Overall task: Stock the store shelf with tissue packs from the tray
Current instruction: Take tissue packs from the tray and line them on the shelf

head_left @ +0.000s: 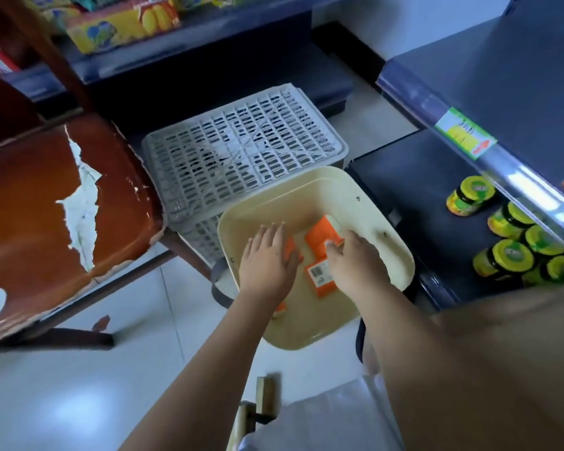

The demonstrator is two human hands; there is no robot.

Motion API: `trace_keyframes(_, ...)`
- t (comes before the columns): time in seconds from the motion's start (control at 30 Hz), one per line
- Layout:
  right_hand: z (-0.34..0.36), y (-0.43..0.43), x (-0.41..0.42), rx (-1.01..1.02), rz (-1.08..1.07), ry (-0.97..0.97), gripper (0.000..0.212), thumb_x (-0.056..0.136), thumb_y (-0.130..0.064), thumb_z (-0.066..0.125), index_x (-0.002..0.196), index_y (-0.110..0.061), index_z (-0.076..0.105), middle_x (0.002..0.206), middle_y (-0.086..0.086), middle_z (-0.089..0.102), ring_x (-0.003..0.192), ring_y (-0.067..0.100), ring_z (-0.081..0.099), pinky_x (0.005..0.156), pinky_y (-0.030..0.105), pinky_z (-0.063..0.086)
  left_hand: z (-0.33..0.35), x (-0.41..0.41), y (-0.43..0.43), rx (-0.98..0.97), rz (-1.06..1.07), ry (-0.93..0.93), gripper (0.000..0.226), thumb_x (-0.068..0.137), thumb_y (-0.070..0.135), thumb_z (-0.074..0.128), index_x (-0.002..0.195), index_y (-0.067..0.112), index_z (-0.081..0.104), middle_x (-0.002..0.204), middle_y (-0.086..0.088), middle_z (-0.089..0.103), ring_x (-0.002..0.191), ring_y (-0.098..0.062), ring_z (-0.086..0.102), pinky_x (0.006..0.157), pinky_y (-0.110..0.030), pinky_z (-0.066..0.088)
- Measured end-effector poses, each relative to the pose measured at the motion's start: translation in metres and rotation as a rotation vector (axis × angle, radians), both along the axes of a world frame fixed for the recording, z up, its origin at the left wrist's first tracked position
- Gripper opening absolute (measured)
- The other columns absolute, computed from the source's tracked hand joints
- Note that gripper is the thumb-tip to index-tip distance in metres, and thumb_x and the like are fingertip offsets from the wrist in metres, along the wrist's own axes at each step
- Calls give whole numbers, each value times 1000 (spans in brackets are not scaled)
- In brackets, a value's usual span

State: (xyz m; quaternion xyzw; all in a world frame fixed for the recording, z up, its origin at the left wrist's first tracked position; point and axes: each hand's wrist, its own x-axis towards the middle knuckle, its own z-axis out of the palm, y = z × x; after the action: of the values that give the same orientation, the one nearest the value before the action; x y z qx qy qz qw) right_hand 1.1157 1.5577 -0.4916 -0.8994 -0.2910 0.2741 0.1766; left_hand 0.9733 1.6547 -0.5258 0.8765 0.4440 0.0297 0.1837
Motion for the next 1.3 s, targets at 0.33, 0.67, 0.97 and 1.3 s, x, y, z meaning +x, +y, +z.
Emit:
trace_keyframes(0.33,-77,35,19,-183,262,-180,59,98,-39,58,149,-13,41,146,9,48,136,30,44,112,44,40,-80,34,37,-456,262,105,68,105,46,42,165,32,12,168,-10,24,151,-33,29,121,-45,28)
trace_keyframes(0.67,-143,87,56,-170,58,34,93,90,-25,67,163,-7,12,159,17,35,144,35,36,117,45,35,-172,64,86,-435,426,329,84,83,54,71,148,11,41,147,-22,44,132,-41,46,112,-49,39)
trace_keyframes(0.97,-176,112,52,-87,-256,372,64,81,-16,70,138,-29,46,135,5,54,117,30,59,98,39,52,-197,48,89,-419,431,314,58,85,27,67,140,19,49,138,-23,47,126,-46,48,107,-45,40)
trace_keyframes(1.3,-169,98,54,160,-749,610,23,86,-12,71,105,-21,64,98,0,71,78,15,67,53,21,48,-184,63,96,-565,601,-67,52,61,34,70,112,21,64,112,-14,67,101,-32,65,91,-36,54)
